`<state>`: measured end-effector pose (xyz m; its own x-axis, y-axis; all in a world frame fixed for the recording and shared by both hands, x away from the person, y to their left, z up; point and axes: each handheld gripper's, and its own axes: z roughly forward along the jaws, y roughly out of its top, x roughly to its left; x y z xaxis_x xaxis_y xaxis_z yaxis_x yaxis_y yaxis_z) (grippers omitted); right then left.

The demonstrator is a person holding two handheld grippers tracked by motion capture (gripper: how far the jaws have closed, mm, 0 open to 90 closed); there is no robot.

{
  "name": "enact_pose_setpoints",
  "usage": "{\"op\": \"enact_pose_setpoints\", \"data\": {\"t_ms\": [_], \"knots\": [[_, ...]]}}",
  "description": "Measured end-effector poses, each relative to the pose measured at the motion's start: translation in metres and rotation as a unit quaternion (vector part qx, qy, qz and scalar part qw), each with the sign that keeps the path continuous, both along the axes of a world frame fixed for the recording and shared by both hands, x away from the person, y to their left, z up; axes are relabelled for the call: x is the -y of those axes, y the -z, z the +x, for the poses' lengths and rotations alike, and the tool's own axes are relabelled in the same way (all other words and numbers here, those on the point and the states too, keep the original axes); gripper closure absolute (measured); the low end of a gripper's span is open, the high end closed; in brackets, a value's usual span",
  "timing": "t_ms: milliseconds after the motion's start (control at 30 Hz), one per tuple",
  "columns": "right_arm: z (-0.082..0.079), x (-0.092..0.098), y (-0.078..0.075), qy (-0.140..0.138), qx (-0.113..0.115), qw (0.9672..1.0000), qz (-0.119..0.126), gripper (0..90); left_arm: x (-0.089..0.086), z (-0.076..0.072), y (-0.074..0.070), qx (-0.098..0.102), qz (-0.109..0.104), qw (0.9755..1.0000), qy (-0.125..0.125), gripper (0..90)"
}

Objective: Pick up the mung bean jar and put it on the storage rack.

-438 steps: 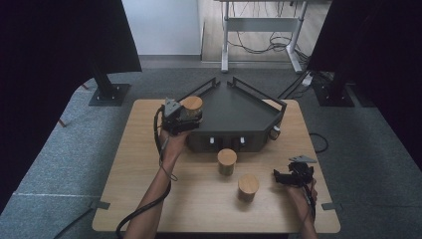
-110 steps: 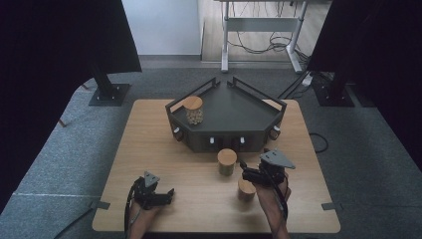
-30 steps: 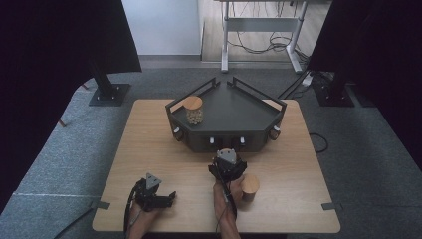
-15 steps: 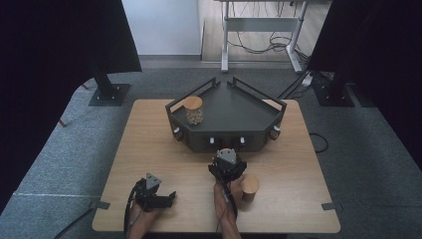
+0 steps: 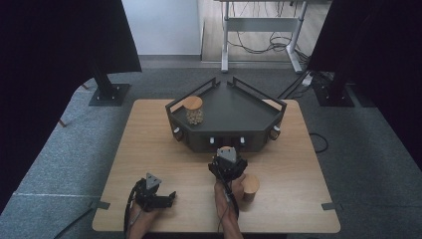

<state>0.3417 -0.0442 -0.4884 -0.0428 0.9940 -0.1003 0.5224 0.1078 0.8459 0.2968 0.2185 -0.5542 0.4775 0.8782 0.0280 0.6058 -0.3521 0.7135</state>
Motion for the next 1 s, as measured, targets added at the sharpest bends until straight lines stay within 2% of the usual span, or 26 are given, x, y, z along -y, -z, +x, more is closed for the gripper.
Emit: {"op": "enact_pose_setpoints", "data": {"t_ms": [633,867,1000], "knots": [[-0.003,0.007,-0.021,-0.055,0.002,0.9985,-0.006,23.3,0.0,0.0,0.0,0.0,-0.001,1.0,-0.001,2.8],[-0.002,0.013,-0.028,-0.084,0.002,0.9964,-0.01,23.3,0.0,0.0,0.0,0.0,-0.001,1.0,-0.002,2.8],[-0.001,0.02,-0.033,-0.103,-0.001,0.9947,-0.001,23.3,0.0,0.0,0.0,0.0,-0.001,1.0,-0.002,2.7]]}}
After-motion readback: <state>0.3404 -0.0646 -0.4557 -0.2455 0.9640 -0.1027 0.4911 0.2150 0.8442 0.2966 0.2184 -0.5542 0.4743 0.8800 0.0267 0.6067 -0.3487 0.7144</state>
